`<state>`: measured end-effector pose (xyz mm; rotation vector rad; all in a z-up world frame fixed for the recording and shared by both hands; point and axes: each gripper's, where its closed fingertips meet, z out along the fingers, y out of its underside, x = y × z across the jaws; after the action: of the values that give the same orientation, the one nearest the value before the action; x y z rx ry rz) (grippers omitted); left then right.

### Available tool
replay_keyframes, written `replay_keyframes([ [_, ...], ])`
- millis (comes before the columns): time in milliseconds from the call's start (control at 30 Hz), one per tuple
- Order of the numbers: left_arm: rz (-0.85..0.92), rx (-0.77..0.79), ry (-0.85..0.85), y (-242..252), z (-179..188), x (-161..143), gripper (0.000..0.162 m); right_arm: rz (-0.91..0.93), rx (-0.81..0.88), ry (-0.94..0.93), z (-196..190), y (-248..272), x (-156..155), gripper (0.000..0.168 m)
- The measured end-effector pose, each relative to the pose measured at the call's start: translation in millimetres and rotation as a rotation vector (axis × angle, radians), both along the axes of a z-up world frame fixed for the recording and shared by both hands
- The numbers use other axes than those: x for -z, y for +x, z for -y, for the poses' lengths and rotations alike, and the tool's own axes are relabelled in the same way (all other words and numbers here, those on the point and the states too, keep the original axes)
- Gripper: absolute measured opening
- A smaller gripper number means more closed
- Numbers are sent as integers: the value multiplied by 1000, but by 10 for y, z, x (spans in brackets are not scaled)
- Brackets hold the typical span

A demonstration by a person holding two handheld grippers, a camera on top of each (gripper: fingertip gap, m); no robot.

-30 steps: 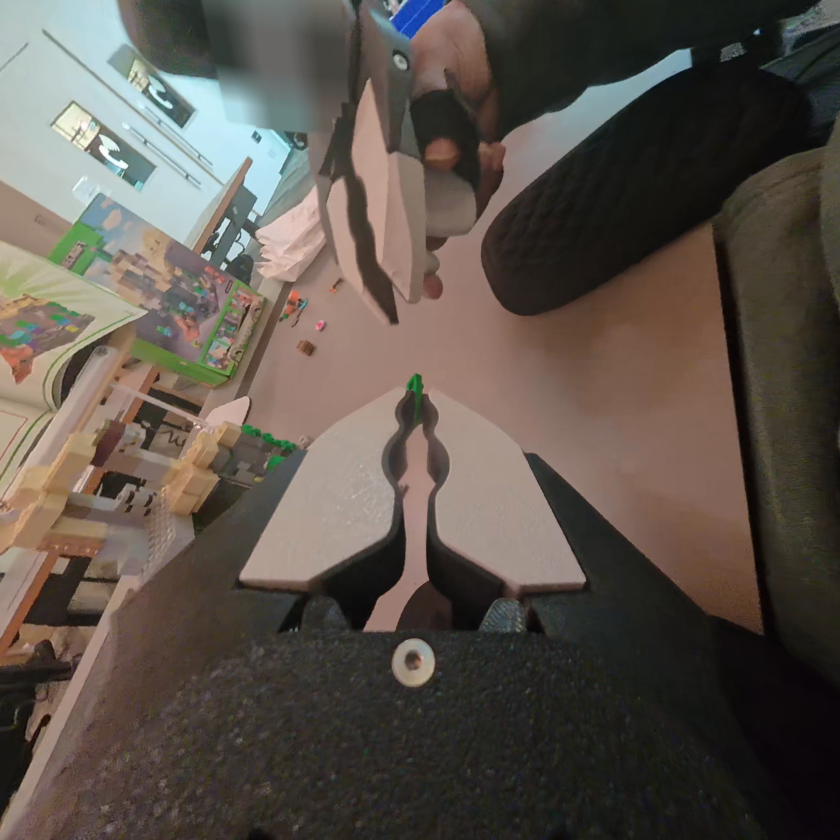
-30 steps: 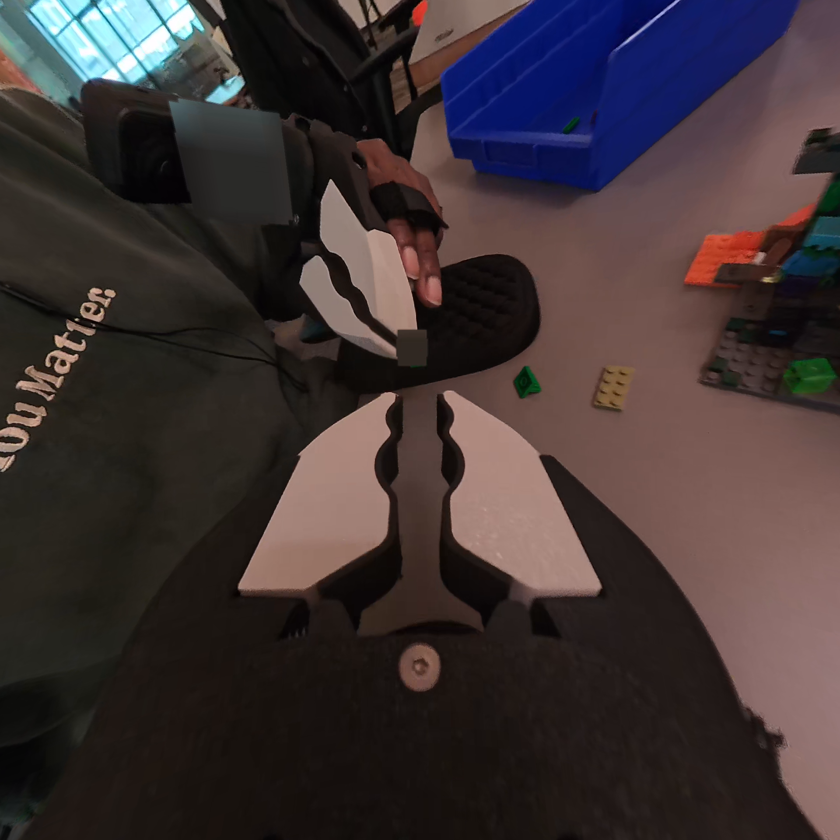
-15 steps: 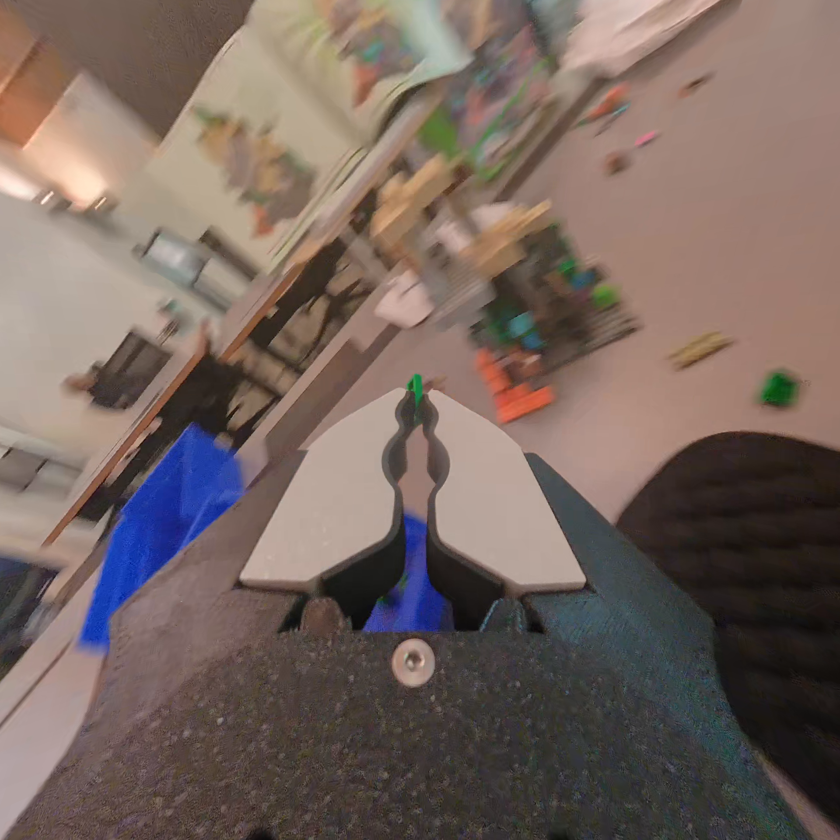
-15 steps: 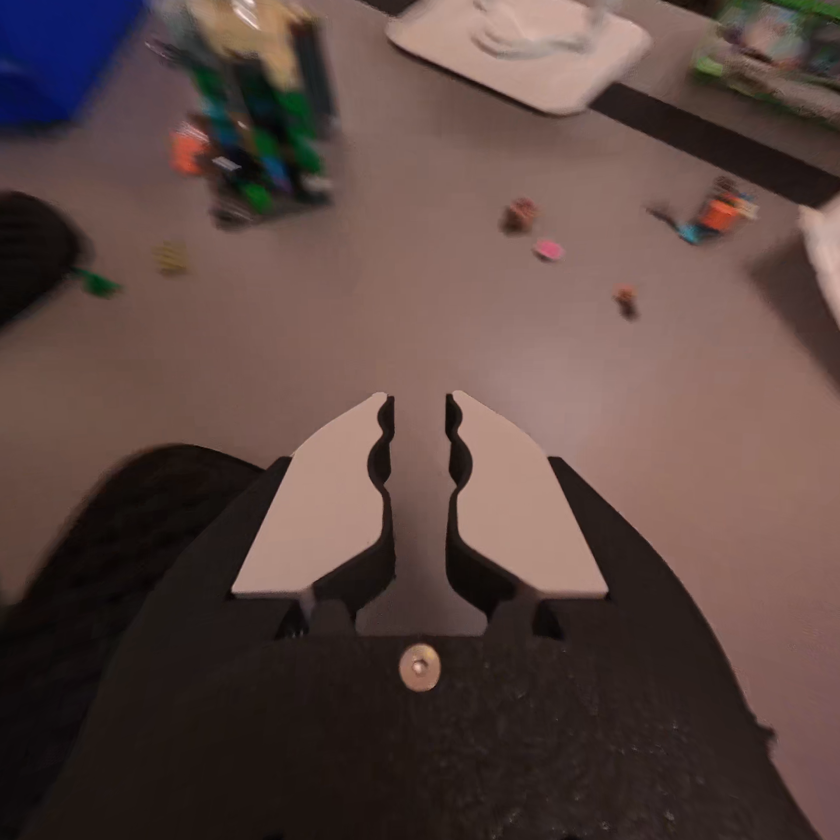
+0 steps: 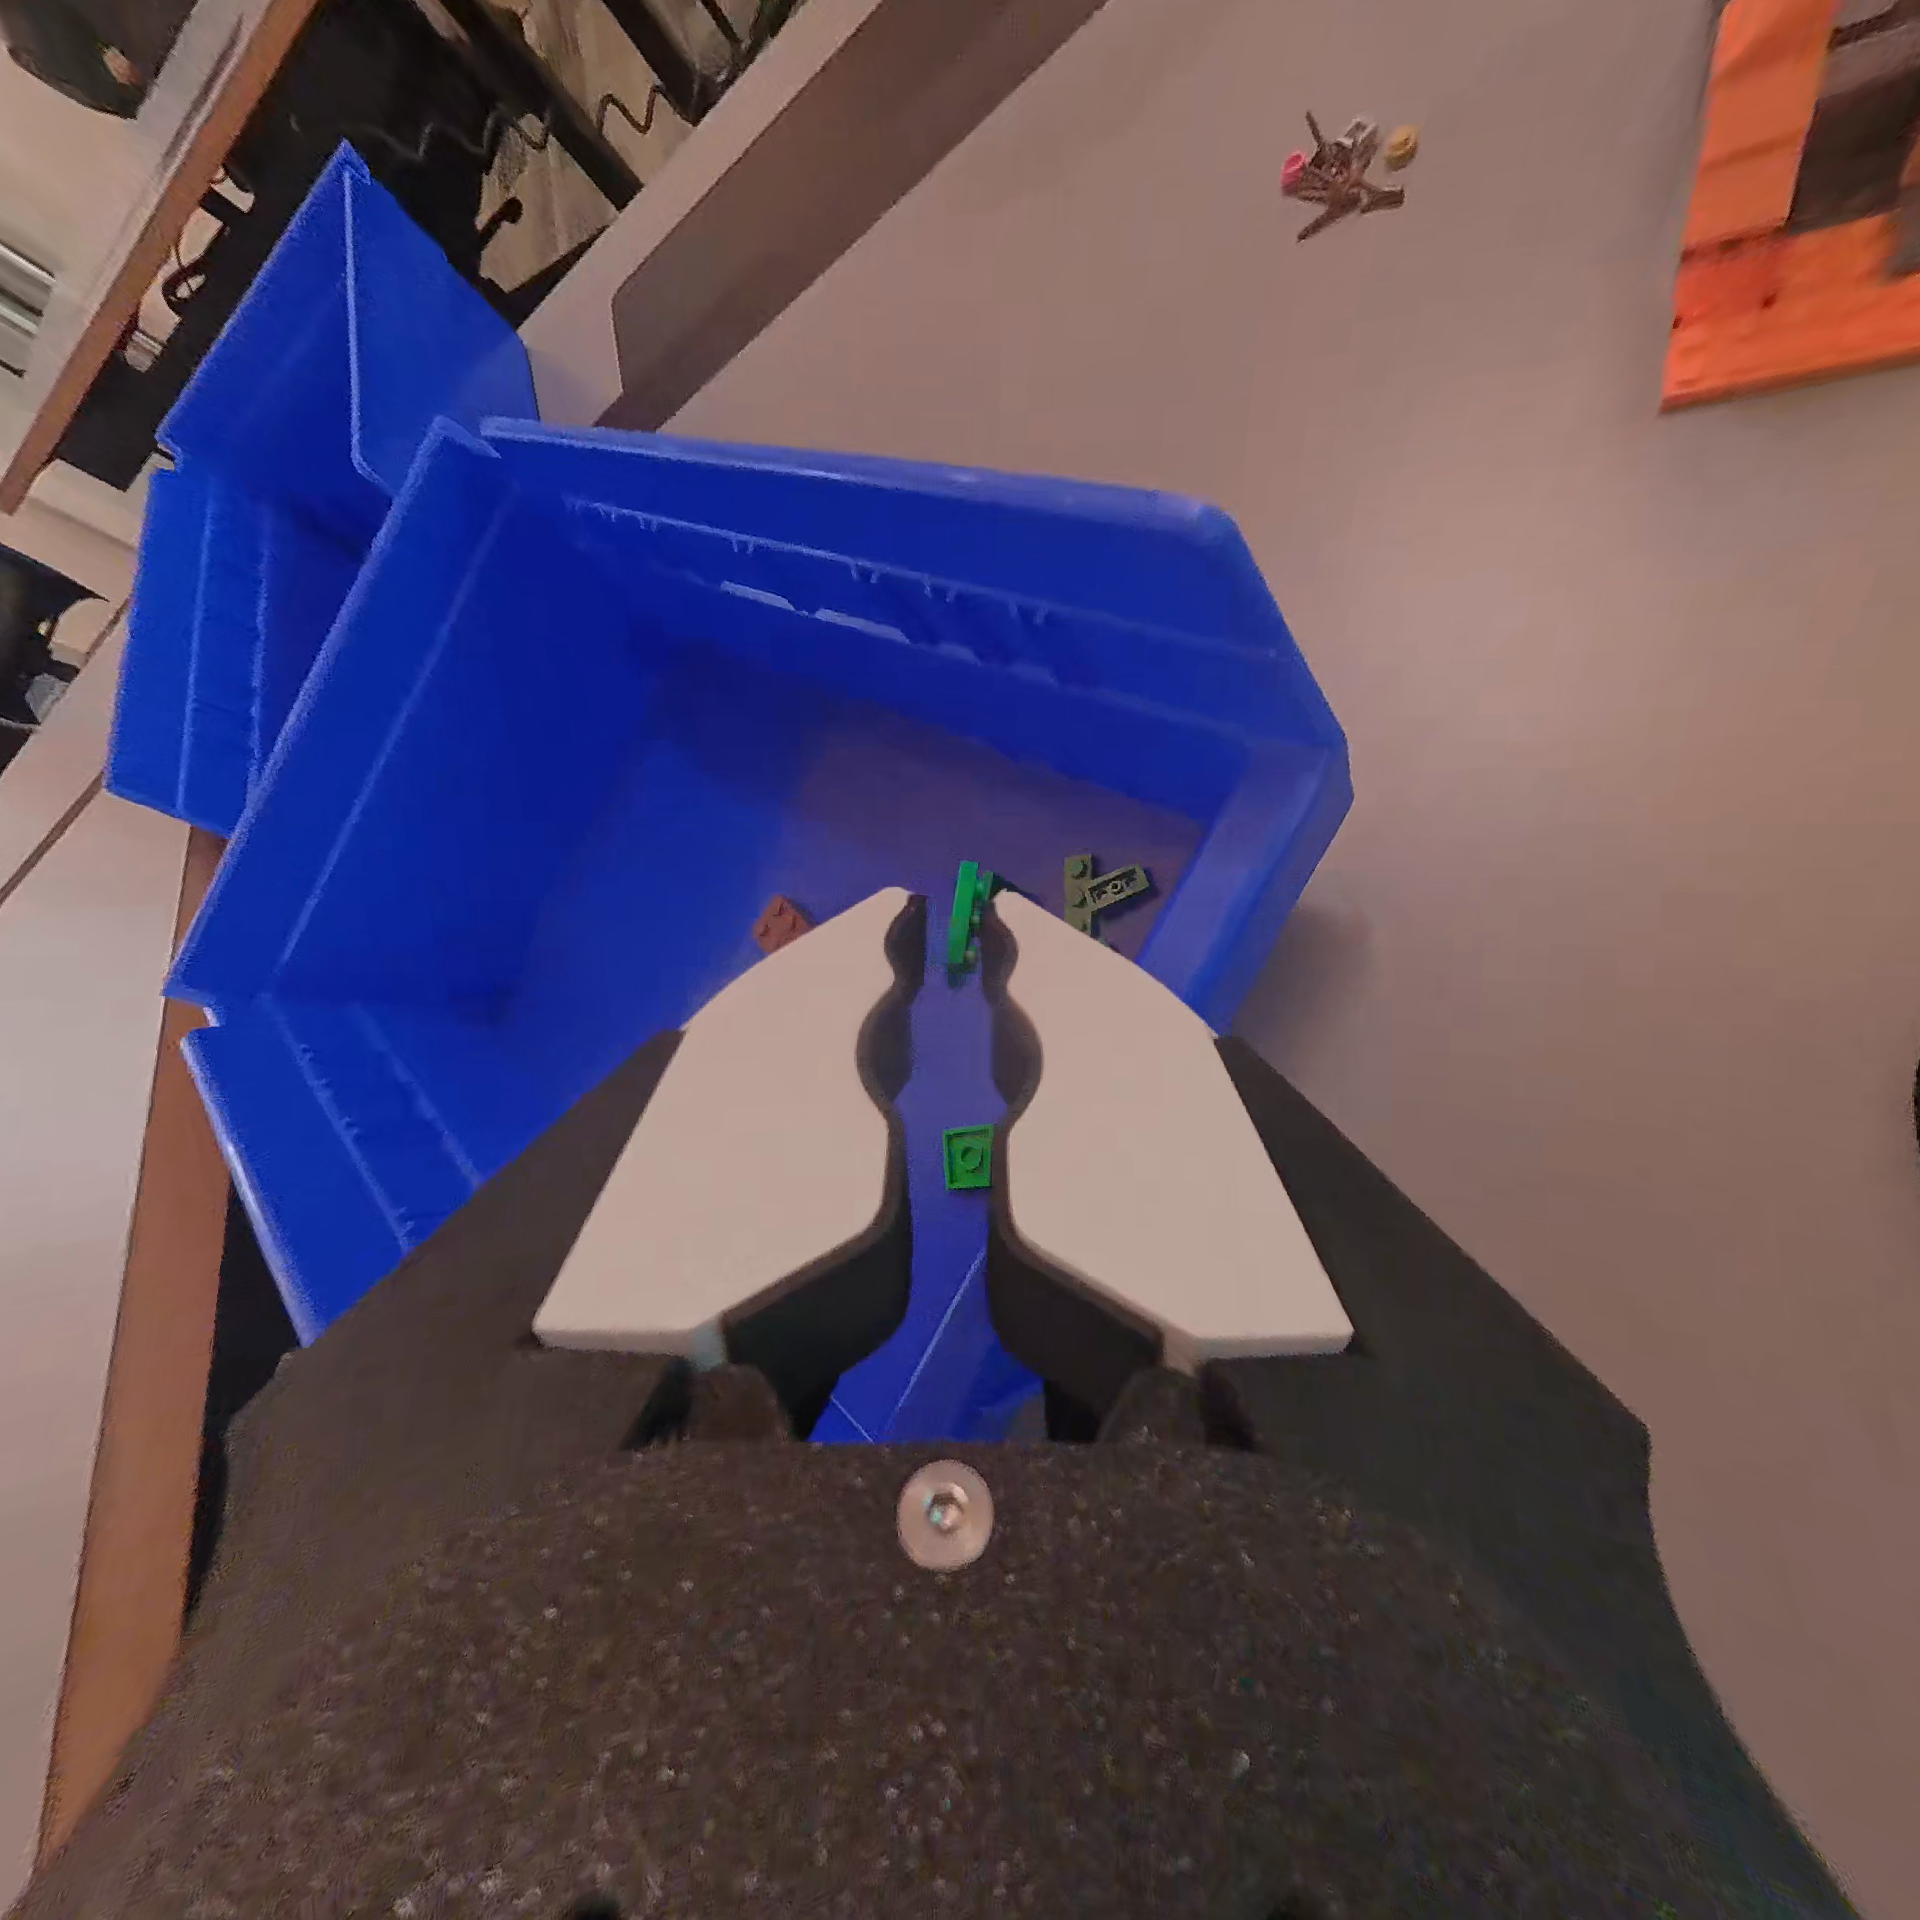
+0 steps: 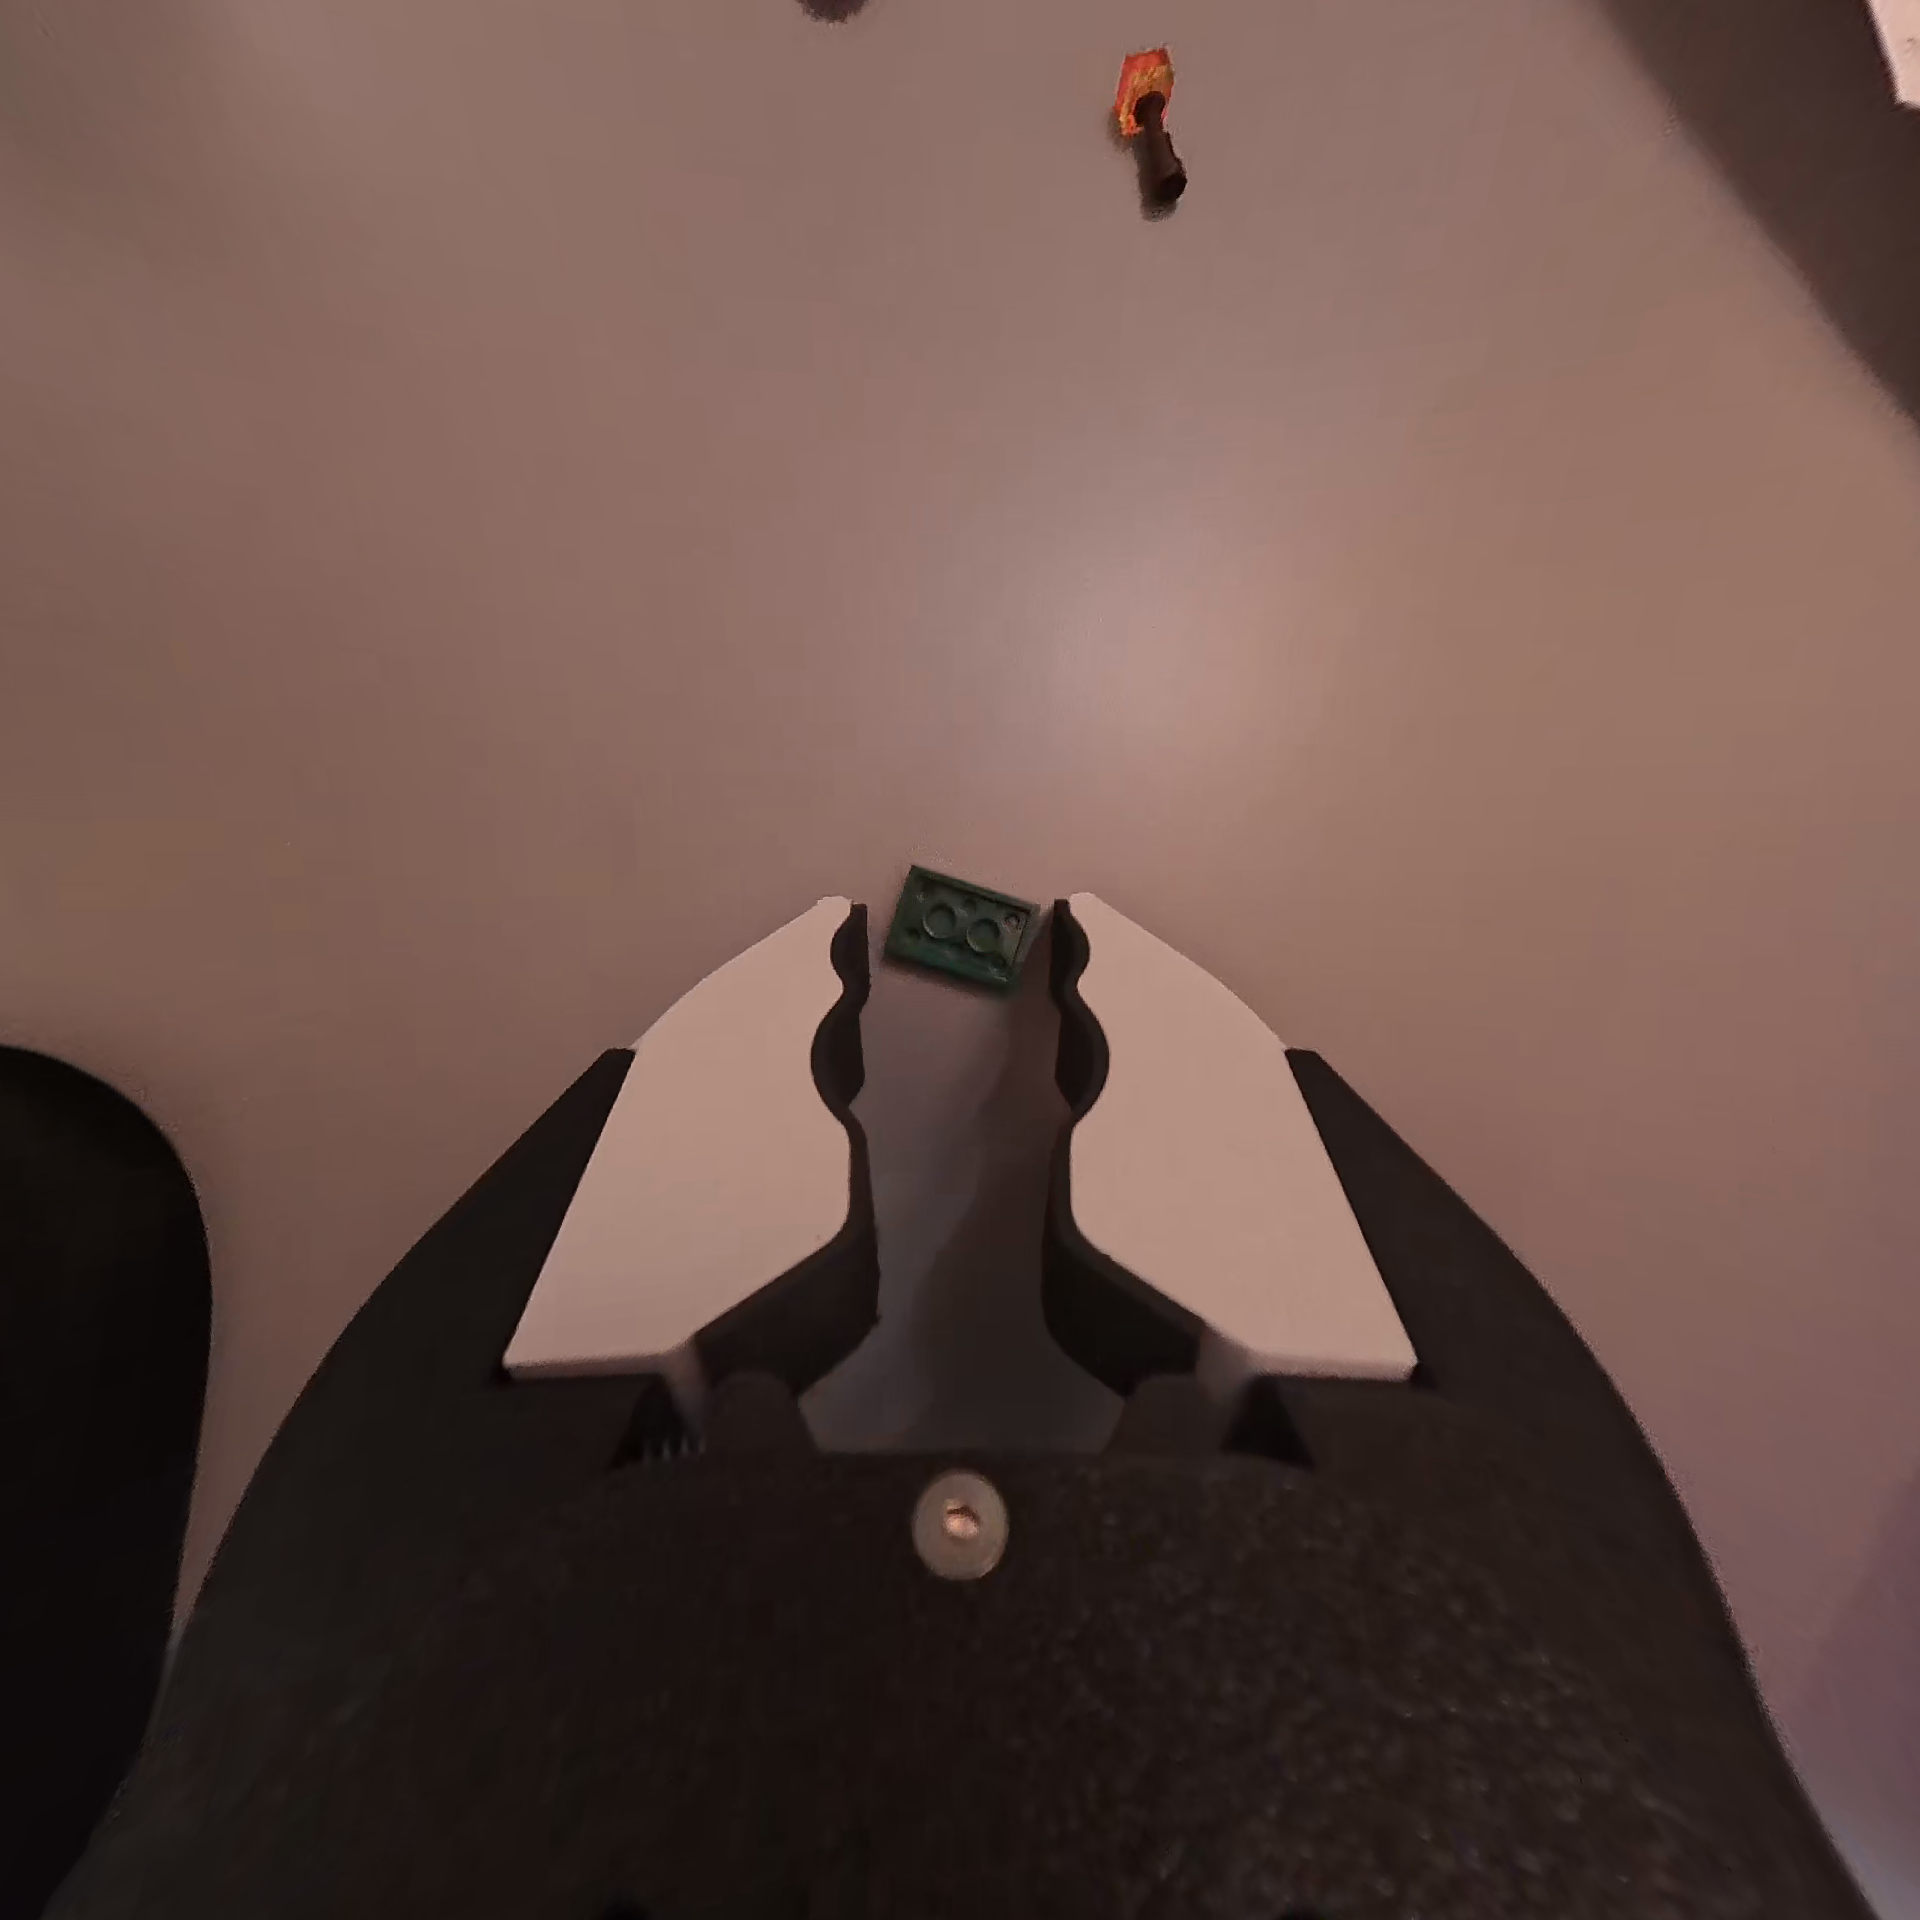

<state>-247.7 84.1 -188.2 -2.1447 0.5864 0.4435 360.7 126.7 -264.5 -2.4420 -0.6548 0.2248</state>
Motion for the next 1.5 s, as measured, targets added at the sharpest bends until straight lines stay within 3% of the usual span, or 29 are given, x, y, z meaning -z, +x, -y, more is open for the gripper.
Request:
replay_keyframes([
  [200, 50, 8, 14, 11, 10, 13, 22, 7, -17, -26, -34, -32, 3, 25],
  [367, 61, 46, 148, 104, 60, -286, 19, -33, -57, -10, 16, -169, -17, 24],
  [500, 94, 224, 298, 523, 191, -663, 11, -136, -157, 50, 107, -572, -197, 24],
  [633, 172, 504, 332, 1270, 402, -808, 8, -281, -337, 103, 278, -1195, -511, 24],
  [800, 261, 833, 299, 2216, 640, -679, 9, -492, -611, 111, 619, -2009, -919, 24],
  [1000, 144, 1123, 246, 2973, 797, -304, 24, -702, -904, -9, 1077, -2621, -1139, 24],
  [1267, 93, 1310, 218, 3322, 942, -124, 27, -810, -1057, -195, 1374, -2771, -947, 24],
  [1500, 126, 1362, 205, 3409, 972, -97, 22, -848, -1100, -240, 1454, -2779, -935, 24],
])
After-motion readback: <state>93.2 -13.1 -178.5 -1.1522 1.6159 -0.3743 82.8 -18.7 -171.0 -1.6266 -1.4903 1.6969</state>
